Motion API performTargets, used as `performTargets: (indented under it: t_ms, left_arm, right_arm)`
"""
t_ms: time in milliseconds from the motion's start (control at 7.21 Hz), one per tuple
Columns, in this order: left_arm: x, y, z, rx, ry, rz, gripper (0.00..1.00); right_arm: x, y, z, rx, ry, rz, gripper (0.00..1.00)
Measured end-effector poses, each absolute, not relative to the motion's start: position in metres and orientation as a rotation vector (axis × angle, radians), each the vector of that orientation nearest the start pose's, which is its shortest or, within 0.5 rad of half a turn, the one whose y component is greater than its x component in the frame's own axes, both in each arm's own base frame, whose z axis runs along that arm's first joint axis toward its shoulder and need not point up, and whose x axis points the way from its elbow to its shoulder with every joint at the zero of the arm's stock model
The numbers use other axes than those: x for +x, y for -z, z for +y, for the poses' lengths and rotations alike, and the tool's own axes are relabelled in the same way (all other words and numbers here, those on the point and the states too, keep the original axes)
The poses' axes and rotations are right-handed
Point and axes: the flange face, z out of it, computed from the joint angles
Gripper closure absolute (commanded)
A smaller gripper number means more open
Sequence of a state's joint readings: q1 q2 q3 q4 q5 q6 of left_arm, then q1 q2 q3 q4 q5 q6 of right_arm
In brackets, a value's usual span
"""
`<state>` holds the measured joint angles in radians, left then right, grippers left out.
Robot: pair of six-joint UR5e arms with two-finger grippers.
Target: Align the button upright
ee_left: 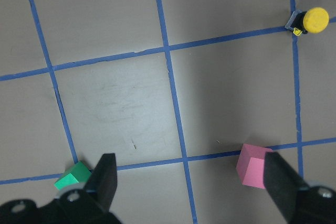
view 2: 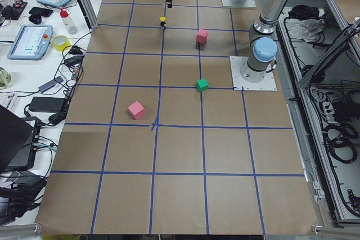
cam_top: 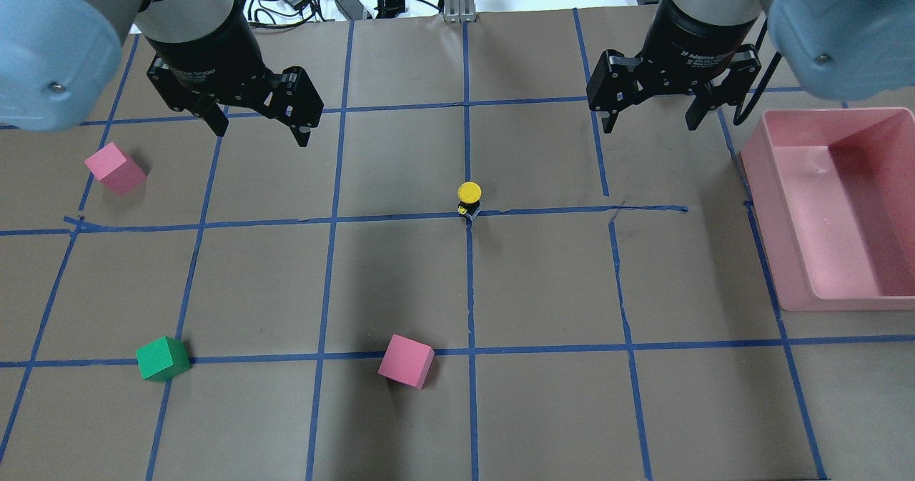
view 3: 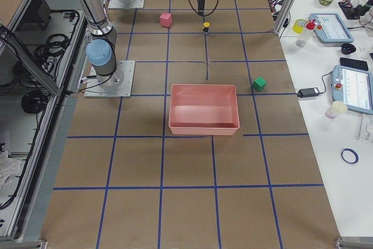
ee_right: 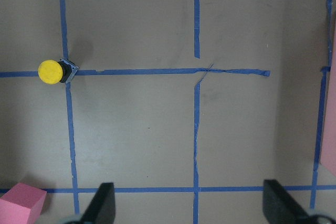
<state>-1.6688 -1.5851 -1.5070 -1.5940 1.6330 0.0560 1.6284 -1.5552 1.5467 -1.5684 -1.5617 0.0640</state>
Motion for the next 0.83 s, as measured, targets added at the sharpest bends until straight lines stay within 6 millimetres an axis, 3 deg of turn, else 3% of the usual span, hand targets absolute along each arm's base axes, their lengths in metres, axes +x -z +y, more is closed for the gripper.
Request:
performTargets:
  t_ms: [416, 832]
  left_arm:
    - [-0.178, -0.507, -0.499, 0.137, 0.189, 3.101, 0.0]
    - [-0.178, -0.492, -0.499, 0.121, 0.187, 3.11, 0.0]
  right_arm:
    - [0.158, -0.488, -0.492, 0.011, -0.017, 3.136, 0.0]
    - [0.156, -0.486, -0.493, 0.012, -0.023, 3.137, 0.0]
